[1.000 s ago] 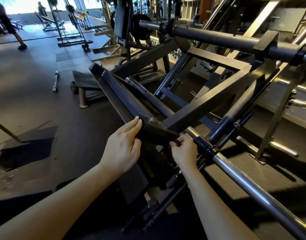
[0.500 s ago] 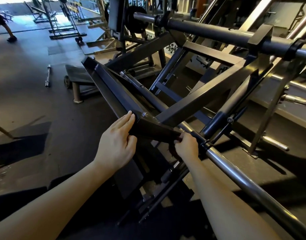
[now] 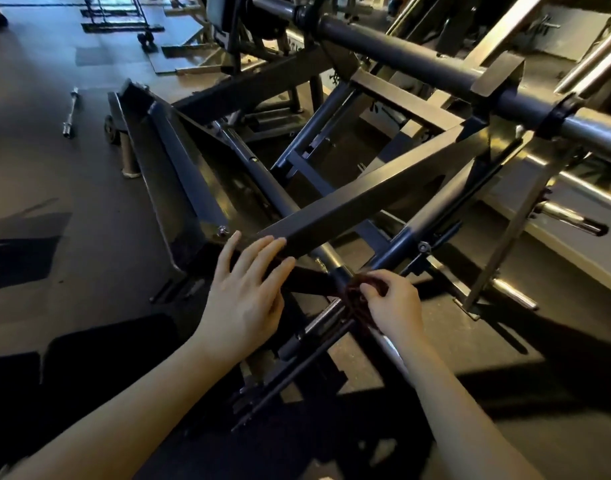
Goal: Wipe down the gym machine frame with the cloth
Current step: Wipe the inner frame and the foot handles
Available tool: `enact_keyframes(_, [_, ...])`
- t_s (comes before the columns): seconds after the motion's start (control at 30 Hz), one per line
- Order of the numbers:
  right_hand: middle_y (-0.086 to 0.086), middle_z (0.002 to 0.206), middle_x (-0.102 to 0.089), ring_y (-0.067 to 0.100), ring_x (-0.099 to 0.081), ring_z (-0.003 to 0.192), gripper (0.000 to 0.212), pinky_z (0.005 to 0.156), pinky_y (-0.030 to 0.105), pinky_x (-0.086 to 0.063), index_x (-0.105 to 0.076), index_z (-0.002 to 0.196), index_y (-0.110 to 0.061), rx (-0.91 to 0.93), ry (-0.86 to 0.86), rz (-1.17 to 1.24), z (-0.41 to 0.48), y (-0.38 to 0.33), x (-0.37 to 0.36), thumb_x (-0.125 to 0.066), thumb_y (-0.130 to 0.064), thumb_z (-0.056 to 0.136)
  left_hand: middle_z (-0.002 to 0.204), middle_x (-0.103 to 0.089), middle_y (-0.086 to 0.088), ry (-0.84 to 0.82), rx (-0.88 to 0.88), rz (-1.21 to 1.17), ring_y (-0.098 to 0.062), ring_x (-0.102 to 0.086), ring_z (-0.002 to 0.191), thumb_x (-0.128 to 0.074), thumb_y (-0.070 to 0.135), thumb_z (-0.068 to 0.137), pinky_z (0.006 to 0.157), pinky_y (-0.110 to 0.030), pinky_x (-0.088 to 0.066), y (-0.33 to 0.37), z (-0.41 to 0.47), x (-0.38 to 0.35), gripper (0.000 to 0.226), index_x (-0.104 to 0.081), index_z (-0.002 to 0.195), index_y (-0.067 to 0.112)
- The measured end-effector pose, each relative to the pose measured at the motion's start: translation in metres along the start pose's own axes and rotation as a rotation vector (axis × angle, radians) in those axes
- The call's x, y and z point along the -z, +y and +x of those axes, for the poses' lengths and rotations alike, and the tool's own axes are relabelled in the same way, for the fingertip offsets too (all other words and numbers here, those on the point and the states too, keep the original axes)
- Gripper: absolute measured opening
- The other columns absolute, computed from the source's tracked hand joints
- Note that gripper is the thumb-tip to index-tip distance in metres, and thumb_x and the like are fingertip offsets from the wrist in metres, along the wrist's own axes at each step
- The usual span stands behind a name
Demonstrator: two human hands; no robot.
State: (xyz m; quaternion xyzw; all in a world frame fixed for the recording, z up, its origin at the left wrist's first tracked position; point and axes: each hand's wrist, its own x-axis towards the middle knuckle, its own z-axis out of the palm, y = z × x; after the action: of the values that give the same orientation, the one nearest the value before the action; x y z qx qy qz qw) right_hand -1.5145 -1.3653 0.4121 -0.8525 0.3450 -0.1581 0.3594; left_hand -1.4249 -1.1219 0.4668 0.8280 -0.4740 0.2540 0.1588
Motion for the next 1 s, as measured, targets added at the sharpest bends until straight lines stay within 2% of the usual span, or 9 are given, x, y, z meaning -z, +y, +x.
enact_keyframes(0.1, [-0.008,0.113,-0.059,0.016,-0.059,0.109,0.027,0.095,0.036,-0.048,-0.066,0.123,-0.03,0.061,0.049,-0.217,0.046,0.015,0.02,-0.066,-0.032,0.097,0.133,-0.065,-0.01,-0.056,-0.029,-0.08,-0.027,-0.062,0.123,-0.067,0.016,0.091,0.106,-0.05,-0.047,0.024,0.017,-0.033,0.037,-0.067,0.128,0.011])
enact_keyframes(0.2, [-0.008,0.11,-0.052,0.014,-0.055,0.103,0.03,0.087,0.032,-0.046,-0.062,0.124,-0.03,0.124,-0.099,-0.254,0.062,0.022,0.005,-0.068,-0.036,0.095,0.111,-0.07,0.006,-0.168,0.374,-0.303,-0.011,-0.065,0.1,-0.069,0.023,0.093,0.085,-0.036,-0.058,0.051,0.029,-0.067,0.03,-0.07,0.123,0.019])
enact_keyframes(0.3, [-0.003,0.114,-0.054,0.018,-0.056,0.106,0.037,0.091,0.036,-0.051,-0.061,0.123,-0.028,0.177,-0.198,-0.314,0.062,0.036,-0.029,-0.072,-0.041,0.091,0.102,-0.07,0.01,-0.338,0.867,-0.592,-0.004,-0.064,0.094,-0.069,0.031,0.096,0.086,-0.027,-0.055,0.072,0.042,-0.099,0.024,-0.072,0.118,0.023])
enact_keyframes(0.4, [0.001,0.108,-0.063,0.019,-0.058,0.098,0.027,0.091,0.035,-0.05,-0.066,0.115,-0.019,0.06,-0.21,-0.133,0.09,0.046,-0.041,-0.071,-0.034,0.093,0.09,-0.069,0.013,-0.375,1.189,-0.848,-0.005,-0.067,0.09,-0.072,0.034,0.094,0.074,-0.022,-0.052,0.087,0.053,-0.128,0.01,-0.072,0.102,0.028])
enact_keyframes(0.53, [0.005,0.094,-0.07,0.028,-0.068,0.101,0.017,0.085,0.033,-0.055,-0.071,0.108,-0.008,-0.272,-0.371,0.284,0.117,0.07,-0.038,-0.068,-0.021,0.098,0.09,-0.072,0.008,-0.271,1.399,-1.045,0.0,-0.066,0.079,-0.078,0.029,0.09,0.053,-0.006,-0.045,0.101,0.055,-0.159,0.017,-0.073,0.105,0.021])
enact_keyframes(0.6, [0.004,0.092,-0.072,0.023,-0.07,0.093,0.013,0.075,0.03,-0.056,-0.072,0.107,-0.014,-0.305,-0.439,0.392,0.109,0.079,-0.028,-0.069,-0.022,0.097,0.099,-0.073,0.004,-0.257,1.452,-1.11,-0.004,-0.068,0.087,-0.079,0.026,0.088,0.06,-0.007,-0.048,0.103,0.053,-0.171,0.029,-0.073,0.115,0.016])
enact_keyframes(0.7, [0.002,0.102,-0.07,0.015,-0.068,0.096,0.018,0.082,0.033,-0.055,-0.068,0.105,-0.021,-0.111,-0.484,0.334,0.108,0.078,-0.023,-0.075,-0.016,0.089,0.104,-0.075,0.001,-0.246,1.534,-1.204,-0.012,-0.071,0.095,-0.08,0.023,0.088,0.079,-0.024,-0.058,0.109,0.049,-0.177,0.032,-0.072,0.117,0.013])
enact_keyframes(0.83, [0.0,0.103,-0.063,0.014,-0.061,0.093,0.024,0.082,0.034,-0.051,-0.062,0.108,-0.021,-0.153,-0.501,0.227,0.12,0.059,-0.03,-0.076,-0.026,0.089,0.101,-0.074,-0.001,-0.249,1.558,-1.195,-0.012,-0.07,0.091,-0.078,0.019,0.09,0.062,-0.013,-0.053,0.107,0.054,-0.177,0.017,-0.07,0.104,0.019])
enact_keyframes(1.0, [0.001,0.103,-0.057,0.017,-0.059,0.094,0.04,0.079,0.033,-0.05,-0.052,0.115,-0.023,-0.211,-0.725,0.055,0.135,0.057,-0.017,-0.078,-0.033,0.087,0.105,-0.077,-0.004,-0.325,1.535,-1.178,-0.02,-0.073,0.099,-0.082,0.025,0.085,0.092,-0.038,-0.059,0.1,0.053,-0.181,0.024,-0.074,0.107,0.019])
